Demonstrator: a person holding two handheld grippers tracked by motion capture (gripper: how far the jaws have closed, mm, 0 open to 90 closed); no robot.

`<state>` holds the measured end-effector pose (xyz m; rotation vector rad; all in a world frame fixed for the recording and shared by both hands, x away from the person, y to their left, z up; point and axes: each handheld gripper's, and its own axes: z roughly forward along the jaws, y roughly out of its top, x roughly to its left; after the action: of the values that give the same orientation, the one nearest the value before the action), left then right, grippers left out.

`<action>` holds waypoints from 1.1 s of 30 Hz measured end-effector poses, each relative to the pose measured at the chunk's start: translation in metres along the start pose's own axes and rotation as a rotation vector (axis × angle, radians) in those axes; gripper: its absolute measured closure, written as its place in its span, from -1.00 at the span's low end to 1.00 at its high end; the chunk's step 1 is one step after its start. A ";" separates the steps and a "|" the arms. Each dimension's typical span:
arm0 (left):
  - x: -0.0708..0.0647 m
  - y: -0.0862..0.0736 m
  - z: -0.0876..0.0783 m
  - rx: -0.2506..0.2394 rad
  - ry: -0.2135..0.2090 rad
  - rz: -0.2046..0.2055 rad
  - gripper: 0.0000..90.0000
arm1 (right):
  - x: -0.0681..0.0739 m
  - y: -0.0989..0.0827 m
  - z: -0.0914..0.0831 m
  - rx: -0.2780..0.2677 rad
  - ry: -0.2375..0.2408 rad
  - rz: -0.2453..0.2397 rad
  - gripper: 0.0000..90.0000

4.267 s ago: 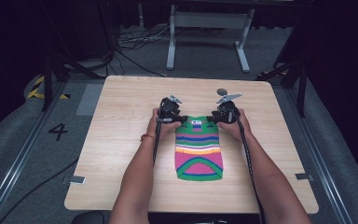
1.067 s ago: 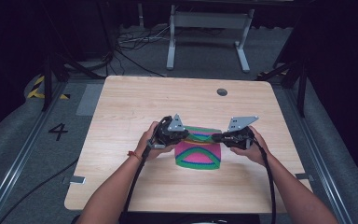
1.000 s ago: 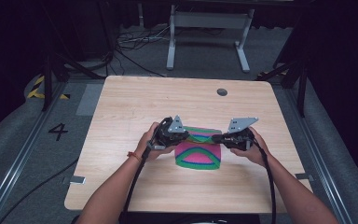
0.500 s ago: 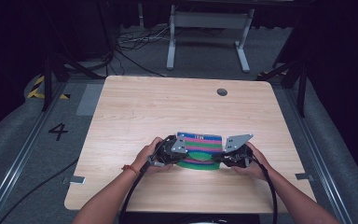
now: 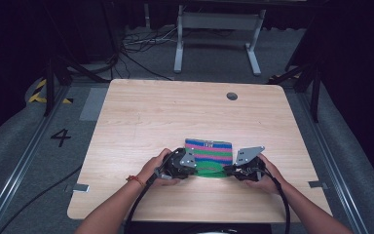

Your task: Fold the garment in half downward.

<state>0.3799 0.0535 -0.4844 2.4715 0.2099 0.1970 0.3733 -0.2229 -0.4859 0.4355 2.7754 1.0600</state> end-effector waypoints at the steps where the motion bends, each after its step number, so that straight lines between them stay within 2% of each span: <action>1: 0.000 -0.001 0.000 -0.012 0.001 -0.009 0.66 | 0.001 0.000 0.000 0.001 -0.006 -0.008 0.83; 3: 0.000 -0.004 0.001 -0.035 0.004 -0.028 0.66 | 0.002 0.000 0.000 0.010 -0.022 -0.029 0.83; 5: 0.000 -0.004 0.001 -0.036 0.017 -0.023 0.68 | 0.004 0.002 0.001 0.027 -0.054 -0.062 0.83; 7: 0.001 -0.003 0.003 -0.032 0.027 -0.019 0.70 | 0.004 0.002 0.002 0.032 -0.076 -0.074 0.83; 12: 0.007 -0.001 0.009 -0.053 0.062 -0.027 0.73 | -0.006 -0.001 0.004 0.011 -0.114 -0.045 0.84; 17: 0.009 -0.003 0.010 -0.069 0.072 -0.044 0.69 | -0.013 -0.005 0.005 -0.022 -0.131 -0.003 0.84; 19: 0.009 -0.003 0.011 -0.068 0.077 -0.036 0.68 | -0.014 -0.005 0.005 -0.023 -0.143 -0.005 0.84; 23: 0.011 -0.004 0.012 -0.088 0.073 -0.064 0.68 | -0.013 -0.004 0.008 -0.022 -0.187 -0.024 0.84; 27: 0.011 -0.003 0.013 -0.083 0.084 -0.058 0.65 | -0.015 -0.005 0.009 -0.034 -0.184 -0.014 0.82; 29: 0.010 -0.002 0.012 -0.078 0.077 -0.057 0.55 | -0.015 -0.006 0.007 -0.043 -0.166 0.011 0.75; 33: 0.009 -0.001 0.011 -0.075 0.073 -0.052 0.50 | -0.014 -0.006 0.006 -0.046 -0.157 0.018 0.68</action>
<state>0.3906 0.0494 -0.4932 2.3837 0.2927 0.2678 0.3865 -0.2276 -0.4942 0.5145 2.6099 1.0433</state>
